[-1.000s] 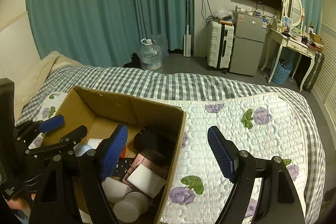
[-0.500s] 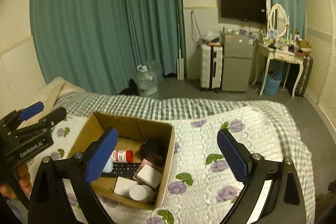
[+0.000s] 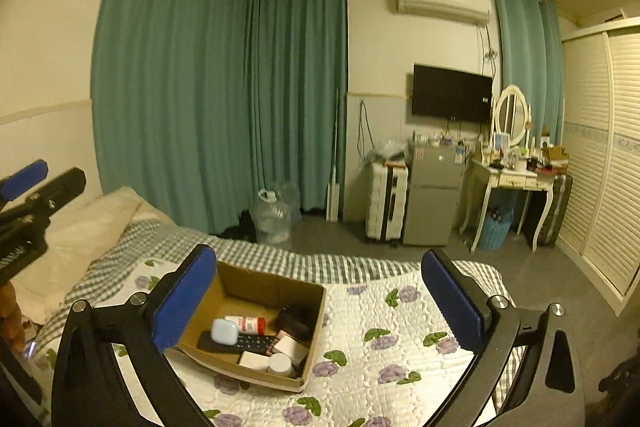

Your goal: Organize rigid objects

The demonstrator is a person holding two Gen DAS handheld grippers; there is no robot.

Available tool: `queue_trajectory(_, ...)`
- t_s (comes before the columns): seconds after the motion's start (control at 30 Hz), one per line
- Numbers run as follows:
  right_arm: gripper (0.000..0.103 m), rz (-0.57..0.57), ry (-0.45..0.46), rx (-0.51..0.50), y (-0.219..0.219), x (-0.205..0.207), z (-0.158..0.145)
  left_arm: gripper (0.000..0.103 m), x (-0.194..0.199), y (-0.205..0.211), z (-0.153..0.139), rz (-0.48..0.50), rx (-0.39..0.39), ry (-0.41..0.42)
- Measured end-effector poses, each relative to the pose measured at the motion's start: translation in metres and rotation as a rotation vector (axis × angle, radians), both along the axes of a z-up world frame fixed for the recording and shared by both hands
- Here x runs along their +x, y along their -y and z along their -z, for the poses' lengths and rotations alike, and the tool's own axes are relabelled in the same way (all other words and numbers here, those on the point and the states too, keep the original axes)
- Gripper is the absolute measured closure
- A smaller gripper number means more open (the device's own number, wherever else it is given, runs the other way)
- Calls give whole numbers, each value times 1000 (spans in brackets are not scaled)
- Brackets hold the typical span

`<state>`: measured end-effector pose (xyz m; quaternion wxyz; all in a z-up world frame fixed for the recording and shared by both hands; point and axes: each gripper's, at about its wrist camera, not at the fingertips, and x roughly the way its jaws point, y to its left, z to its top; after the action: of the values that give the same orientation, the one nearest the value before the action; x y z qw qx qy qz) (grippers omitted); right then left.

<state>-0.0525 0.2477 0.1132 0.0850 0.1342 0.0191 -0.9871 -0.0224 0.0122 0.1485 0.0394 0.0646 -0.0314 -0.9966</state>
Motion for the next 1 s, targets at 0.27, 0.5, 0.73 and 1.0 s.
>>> queue_trajectory(0.27, 0, -27, -48, -49, 15, 35, 18, 24, 35, 12, 21, 37, -8, -11)
queue_trajectory(0.5, 0, -10, -116, -40, 40, 44, 93, 24, 43, 41, 94, -48, 23, 18)
queue_trajectory(0.73, 0, 24, -26, -20, 54, 27, 146, 24, 18, 53, 153, -78, 3, 164)
queue_trajectory(1.0, 0, 11, -5, -1, 63, 22, 155, 24, 19, 51, 161, -42, 17, 178)
